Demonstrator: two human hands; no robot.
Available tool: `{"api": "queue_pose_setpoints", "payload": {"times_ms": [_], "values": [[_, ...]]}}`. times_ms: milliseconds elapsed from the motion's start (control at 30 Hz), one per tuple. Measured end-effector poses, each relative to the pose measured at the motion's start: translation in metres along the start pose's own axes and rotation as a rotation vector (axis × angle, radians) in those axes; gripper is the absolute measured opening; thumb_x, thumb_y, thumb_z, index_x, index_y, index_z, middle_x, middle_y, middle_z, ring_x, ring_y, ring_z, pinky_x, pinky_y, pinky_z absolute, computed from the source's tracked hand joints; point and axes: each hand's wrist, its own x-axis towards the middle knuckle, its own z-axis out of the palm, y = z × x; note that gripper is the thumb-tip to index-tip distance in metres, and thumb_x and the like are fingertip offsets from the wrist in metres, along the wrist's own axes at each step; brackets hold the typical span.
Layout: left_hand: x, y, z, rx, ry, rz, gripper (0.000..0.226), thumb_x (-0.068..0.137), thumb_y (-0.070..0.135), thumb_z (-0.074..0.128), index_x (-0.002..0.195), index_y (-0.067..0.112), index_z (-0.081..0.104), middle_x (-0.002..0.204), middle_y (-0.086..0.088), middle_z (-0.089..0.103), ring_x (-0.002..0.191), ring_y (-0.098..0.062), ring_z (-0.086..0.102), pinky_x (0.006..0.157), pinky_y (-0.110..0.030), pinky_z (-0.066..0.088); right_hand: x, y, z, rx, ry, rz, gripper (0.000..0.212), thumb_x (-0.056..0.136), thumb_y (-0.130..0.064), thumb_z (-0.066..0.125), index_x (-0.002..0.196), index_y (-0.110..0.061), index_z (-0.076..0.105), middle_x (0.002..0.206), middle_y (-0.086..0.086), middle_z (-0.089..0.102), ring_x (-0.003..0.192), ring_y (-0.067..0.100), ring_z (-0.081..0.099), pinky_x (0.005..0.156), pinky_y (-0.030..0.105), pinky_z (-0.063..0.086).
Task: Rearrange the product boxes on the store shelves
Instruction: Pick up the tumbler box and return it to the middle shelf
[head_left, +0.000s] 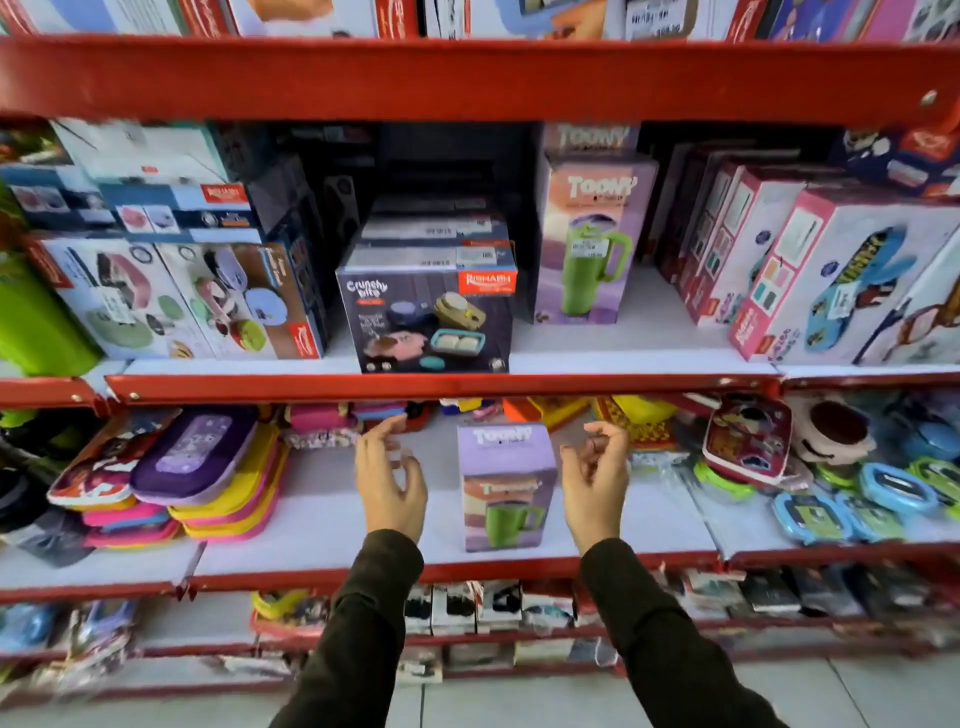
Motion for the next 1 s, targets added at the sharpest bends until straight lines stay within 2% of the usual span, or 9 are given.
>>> {"api": "queue_pose_setpoints", "payload": {"times_ms": [133,200,267,367,500,633,767,867,1000], "values": [[-0.031,-0.013,0.027,0.010,-0.424,-0.320,0.061,0.094,-0.003,0.049,0.149,0.014,0.033,0.150,-0.010,0.036,0.133,-0.034,0.046,0.113,-0.049,0.041,-0.010,0.041,0.000,-0.186,-0.215,0.285,0.056,0.094,0.006,0.059,0.143,-0.014,0.040,0.134,0.008,0.035,0.108,0.030,0.055,0.097,0.039,0.048],[-0.039,-0.016,0.038,0.051,-0.586,-0.389,0.071,0.094,0.000,0.052,0.156,0.014,0.022,0.161,-0.014,0.028,0.146,-0.034,0.036,0.123,-0.040,0.029,-0.009,0.054,0.003,-0.256,-0.396,0.342,0.072,0.093,0.002,0.065,0.155,-0.013,0.030,0.155,0.012,0.033,0.136,0.033,0.049,0.116,0.045,0.043],[-0.043,-0.016,0.049,0.073,-0.645,-0.403,0.076,0.092,-0.001,0.054,0.157,0.013,0.018,0.158,-0.016,0.037,0.142,-0.034,0.042,0.116,-0.034,0.034,-0.009,0.059,0.006,-0.274,-0.495,0.348,0.074,0.093,0.001,0.067,0.156,-0.014,0.031,0.155,0.013,0.046,0.140,0.033,0.050,0.116,0.048,0.044],[-0.043,-0.015,0.055,0.005,-0.557,-0.501,0.074,0.091,-0.004,0.053,0.154,0.022,0.025,0.142,-0.017,0.055,0.118,-0.036,0.061,0.100,-0.042,0.053,-0.010,0.057,0.004,-0.255,-0.452,0.329,0.062,0.091,0.005,0.066,0.147,-0.011,0.045,0.141,0.015,0.061,0.122,0.036,0.065,0.103,0.040,0.054],[-0.051,-0.006,0.047,-0.067,-0.488,-0.515,0.060,0.096,-0.001,0.053,0.150,0.018,0.036,0.142,-0.012,0.056,0.105,-0.024,0.058,0.087,-0.028,0.048,-0.014,0.056,-0.014,-0.154,-0.372,0.365,0.059,0.085,0.007,0.072,0.138,-0.012,0.056,0.134,0.013,0.067,0.093,0.029,0.074,0.091,0.031,0.055],[-0.062,0.008,0.036,-0.160,-0.428,-0.427,0.053,0.097,0.013,0.060,0.147,0.023,0.044,0.140,-0.005,0.057,0.113,-0.024,0.059,0.082,-0.022,0.050,-0.022,0.046,-0.039,-0.076,-0.333,0.310,0.056,0.082,-0.003,0.080,0.133,-0.020,0.061,0.126,0.005,0.070,0.101,0.029,0.074,0.083,0.023,0.058],[-0.061,0.028,0.026,-0.225,-0.378,-0.299,0.047,0.095,0.023,0.065,0.138,0.036,0.050,0.120,0.009,0.056,0.100,-0.005,0.060,0.066,-0.006,0.050,-0.027,0.016,-0.062,0.041,-0.252,0.188,0.049,0.083,-0.009,0.081,0.124,-0.030,0.066,0.119,-0.006,0.071,0.101,0.018,0.071,0.078,0.019,0.058],[-0.054,0.050,0.022,-0.311,-0.349,-0.210,0.045,0.087,0.035,0.068,0.127,0.052,0.054,0.118,0.003,0.060,0.107,0.001,0.060,0.071,-0.008,0.053,-0.024,-0.011,-0.075,0.155,-0.178,0.100,0.047,0.083,-0.006,0.081,0.113,-0.039,0.066,0.112,-0.008,0.072,0.095,0.004,0.071,0.078,0.018,0.057],[-0.038,0.092,0.022,-0.363,-0.300,-0.091,0.050,0.082,0.051,0.064,0.131,0.048,0.054,0.111,-0.001,0.056,0.100,0.001,0.059,0.082,-0.007,0.047,-0.004,-0.047,-0.087,0.250,-0.107,0.006,0.043,0.086,-0.006,0.078,0.126,-0.016,0.066,0.117,-0.001,0.069,0.096,0.001,0.070,0.079,0.013,0.055]]}}
